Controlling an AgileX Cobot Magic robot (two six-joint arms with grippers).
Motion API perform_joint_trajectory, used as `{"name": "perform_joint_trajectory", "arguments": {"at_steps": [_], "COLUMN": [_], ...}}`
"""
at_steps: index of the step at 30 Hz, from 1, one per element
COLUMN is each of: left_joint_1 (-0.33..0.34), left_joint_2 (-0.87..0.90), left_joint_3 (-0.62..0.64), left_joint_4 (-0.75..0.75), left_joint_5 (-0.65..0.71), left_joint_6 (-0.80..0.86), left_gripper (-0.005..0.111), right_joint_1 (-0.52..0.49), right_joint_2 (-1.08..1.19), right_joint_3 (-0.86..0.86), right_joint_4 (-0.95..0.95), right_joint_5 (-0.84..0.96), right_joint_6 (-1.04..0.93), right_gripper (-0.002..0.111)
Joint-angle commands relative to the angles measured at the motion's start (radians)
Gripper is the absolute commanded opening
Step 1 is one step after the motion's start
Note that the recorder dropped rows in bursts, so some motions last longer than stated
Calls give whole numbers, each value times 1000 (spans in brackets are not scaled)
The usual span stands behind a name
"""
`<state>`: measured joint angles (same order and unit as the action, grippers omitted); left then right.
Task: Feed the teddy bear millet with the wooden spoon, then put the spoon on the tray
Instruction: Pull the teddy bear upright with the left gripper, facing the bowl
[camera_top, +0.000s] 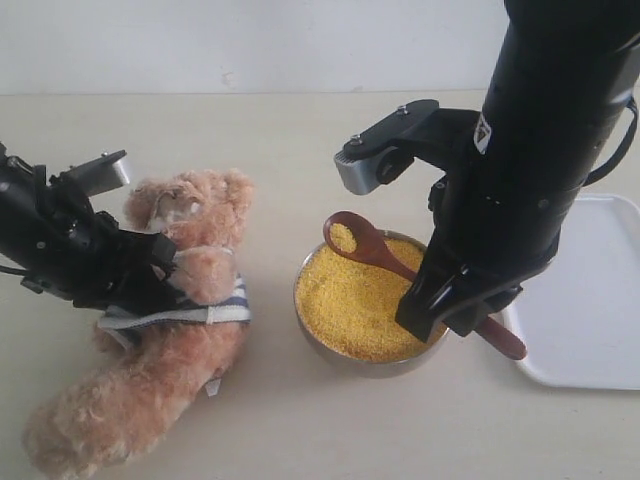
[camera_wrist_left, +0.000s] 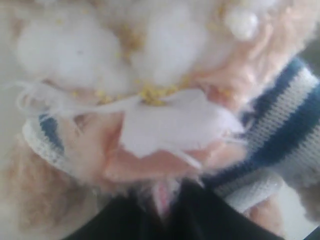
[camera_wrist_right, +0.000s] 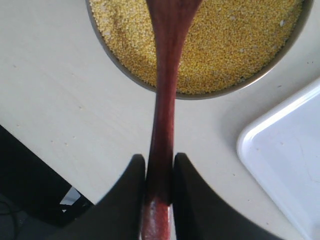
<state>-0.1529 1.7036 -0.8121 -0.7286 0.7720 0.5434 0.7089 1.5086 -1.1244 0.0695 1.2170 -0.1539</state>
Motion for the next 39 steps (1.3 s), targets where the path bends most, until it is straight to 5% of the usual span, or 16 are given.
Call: {"name": "perform_joint_trajectory", "arguments": {"at_steps": [1,12,14,17,20,31,36,39], "left_joint_1": [-8,-8,-8,-8,-8,-10,-11,-11], "left_joint_2": [-35,-27,-27,-27,-27,-4,74,116], "left_joint_3": [9,9,9,9,9,9,9,9], "left_joint_4": [37,37,37,31,31,-32,-195,-217], "left_joint_5": [-5,-48,-48,-42,28,19,21,-10], "left_joint_6": [-12,-12,-12,-40,-37,2,148,157], "left_gripper": [4,8,21,74,101,101,101,90], "right_joint_1": [-3,-3,-3,-3,-3,-3,-3,-3], "right_joint_2": [-12,-12,-12,-12,-12,-12,-12,-12], "right_joint_3": [-5,-5,-5,-5,-5,-5,-5,-5], "right_joint_4": [0,2,2,2,2,2,2,2], "right_joint_5": [4,4,4,4,4,4,4,4], "right_joint_6": [-10,-12,-12,-12,-14,-14,-14,-14], "right_gripper": [-1,-1,-1,-1,-1,-1,-1,-1]}}
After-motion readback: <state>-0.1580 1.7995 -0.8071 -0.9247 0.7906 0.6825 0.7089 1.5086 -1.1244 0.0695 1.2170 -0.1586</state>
